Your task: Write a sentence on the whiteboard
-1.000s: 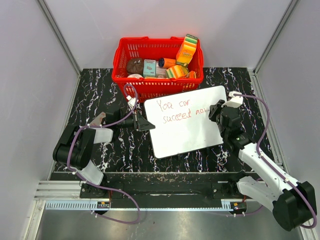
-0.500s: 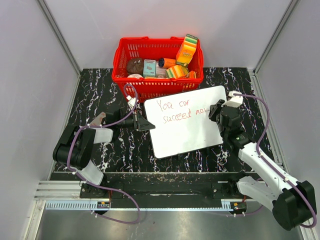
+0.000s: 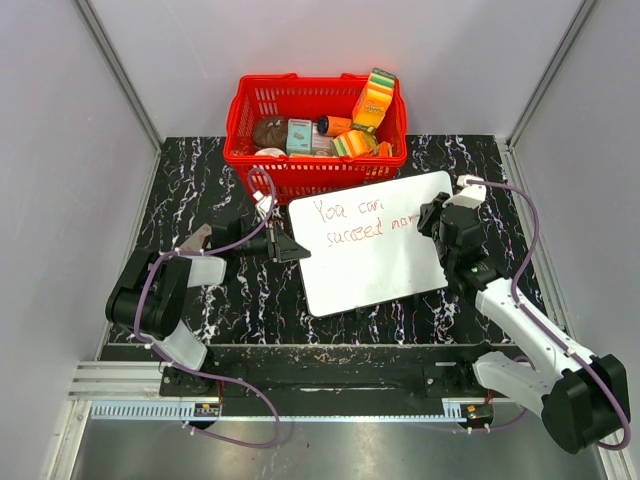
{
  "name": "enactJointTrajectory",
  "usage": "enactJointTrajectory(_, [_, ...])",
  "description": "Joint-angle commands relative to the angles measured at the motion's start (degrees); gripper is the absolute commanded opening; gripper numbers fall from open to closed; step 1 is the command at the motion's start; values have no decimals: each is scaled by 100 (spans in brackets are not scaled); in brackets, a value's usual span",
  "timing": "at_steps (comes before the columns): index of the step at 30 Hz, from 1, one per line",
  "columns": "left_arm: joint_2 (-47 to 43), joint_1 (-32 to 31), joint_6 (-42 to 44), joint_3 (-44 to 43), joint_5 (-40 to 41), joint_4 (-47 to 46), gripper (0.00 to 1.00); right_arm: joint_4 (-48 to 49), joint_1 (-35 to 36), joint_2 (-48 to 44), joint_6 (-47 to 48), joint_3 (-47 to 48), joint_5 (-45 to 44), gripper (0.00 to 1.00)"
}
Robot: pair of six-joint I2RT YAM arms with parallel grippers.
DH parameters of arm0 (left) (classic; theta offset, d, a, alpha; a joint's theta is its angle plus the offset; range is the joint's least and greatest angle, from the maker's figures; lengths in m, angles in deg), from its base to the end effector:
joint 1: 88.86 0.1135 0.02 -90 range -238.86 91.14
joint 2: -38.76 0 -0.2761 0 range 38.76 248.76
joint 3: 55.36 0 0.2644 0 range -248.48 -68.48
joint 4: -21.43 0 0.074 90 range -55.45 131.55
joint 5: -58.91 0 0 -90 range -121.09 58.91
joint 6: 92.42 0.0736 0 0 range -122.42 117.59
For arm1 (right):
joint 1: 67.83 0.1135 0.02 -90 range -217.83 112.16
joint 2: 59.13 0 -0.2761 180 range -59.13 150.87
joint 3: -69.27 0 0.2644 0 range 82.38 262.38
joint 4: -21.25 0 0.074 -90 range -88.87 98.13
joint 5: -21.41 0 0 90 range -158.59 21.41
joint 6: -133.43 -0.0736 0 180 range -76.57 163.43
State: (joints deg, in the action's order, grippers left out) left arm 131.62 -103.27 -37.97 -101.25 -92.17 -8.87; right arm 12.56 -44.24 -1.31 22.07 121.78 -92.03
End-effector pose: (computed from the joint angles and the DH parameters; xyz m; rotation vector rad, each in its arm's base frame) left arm 0.2931 -0.1418 0.1645 0.4567 1.9563 -1.5619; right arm 0.2624 0.0826 0.2885 0.2532 1.7807 0.1899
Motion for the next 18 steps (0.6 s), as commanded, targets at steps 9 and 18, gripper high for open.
enactJointTrajectory(9, [13, -79, 479, -45, 35, -316, 0, 23, -83, -52, 1, 33, -126, 0])
enactJointTrajectory(18, [22, -79, 479, -45, 35, -316, 0, -126, -83, -166, -113, -213, -64, 0])
